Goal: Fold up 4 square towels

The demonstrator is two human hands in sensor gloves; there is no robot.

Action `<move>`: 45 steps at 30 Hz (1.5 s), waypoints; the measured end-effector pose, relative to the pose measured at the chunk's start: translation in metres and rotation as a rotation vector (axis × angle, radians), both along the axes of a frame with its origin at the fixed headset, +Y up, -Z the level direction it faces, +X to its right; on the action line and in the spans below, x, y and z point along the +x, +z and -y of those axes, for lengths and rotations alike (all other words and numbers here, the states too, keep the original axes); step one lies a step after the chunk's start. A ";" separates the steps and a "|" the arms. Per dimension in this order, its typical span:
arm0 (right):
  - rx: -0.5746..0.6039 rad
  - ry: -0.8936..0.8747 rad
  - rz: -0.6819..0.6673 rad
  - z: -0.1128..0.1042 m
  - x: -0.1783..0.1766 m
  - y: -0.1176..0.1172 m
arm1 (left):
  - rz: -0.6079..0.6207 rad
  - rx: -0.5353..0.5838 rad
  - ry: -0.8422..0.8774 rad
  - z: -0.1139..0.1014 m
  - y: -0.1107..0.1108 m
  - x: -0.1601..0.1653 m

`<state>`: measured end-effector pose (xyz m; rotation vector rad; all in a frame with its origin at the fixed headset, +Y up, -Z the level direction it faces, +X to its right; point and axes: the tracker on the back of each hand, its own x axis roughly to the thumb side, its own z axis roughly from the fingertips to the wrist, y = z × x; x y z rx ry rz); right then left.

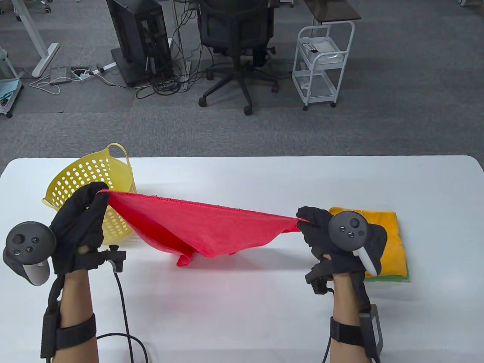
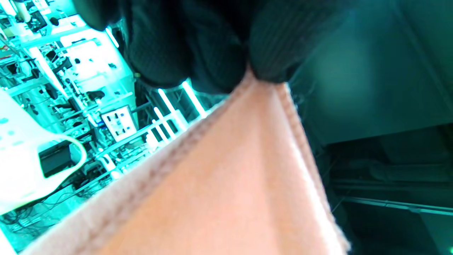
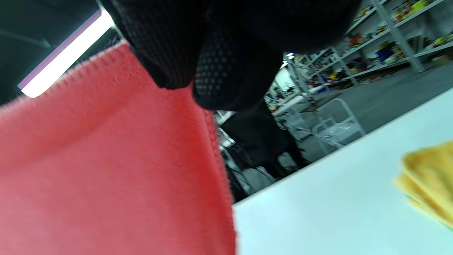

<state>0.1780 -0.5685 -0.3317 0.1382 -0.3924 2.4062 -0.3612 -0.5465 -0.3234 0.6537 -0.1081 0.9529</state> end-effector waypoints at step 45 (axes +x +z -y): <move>0.084 -0.119 -0.021 -0.029 0.048 0.006 | 0.096 -0.191 -0.142 0.011 -0.016 0.009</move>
